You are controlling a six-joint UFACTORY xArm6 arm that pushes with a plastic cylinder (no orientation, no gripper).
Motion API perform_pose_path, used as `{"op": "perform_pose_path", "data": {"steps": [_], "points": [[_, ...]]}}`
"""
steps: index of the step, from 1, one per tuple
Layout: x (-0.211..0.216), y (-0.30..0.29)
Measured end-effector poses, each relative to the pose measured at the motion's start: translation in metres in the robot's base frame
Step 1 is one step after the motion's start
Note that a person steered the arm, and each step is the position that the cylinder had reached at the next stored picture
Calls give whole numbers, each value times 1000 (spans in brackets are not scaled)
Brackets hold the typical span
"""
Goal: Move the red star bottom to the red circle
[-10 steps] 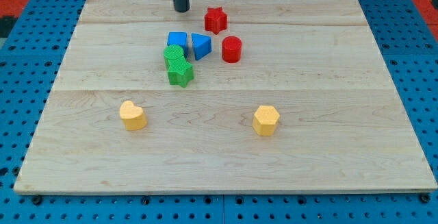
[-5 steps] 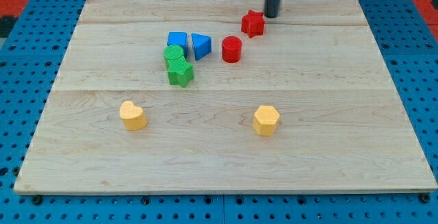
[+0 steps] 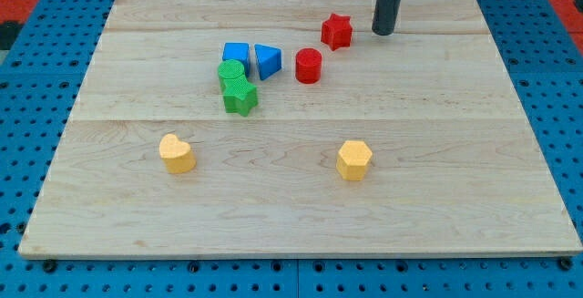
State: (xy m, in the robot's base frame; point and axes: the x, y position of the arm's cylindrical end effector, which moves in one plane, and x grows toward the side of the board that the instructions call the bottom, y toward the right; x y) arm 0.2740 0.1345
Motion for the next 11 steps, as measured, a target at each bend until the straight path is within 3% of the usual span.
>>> {"op": "perform_pose_path", "data": {"steps": [1,2,7,9,10,11], "points": [[-26,-52],[-19,-92],[99,-19],[52,-16],[97,-51],[106,-44]]}}
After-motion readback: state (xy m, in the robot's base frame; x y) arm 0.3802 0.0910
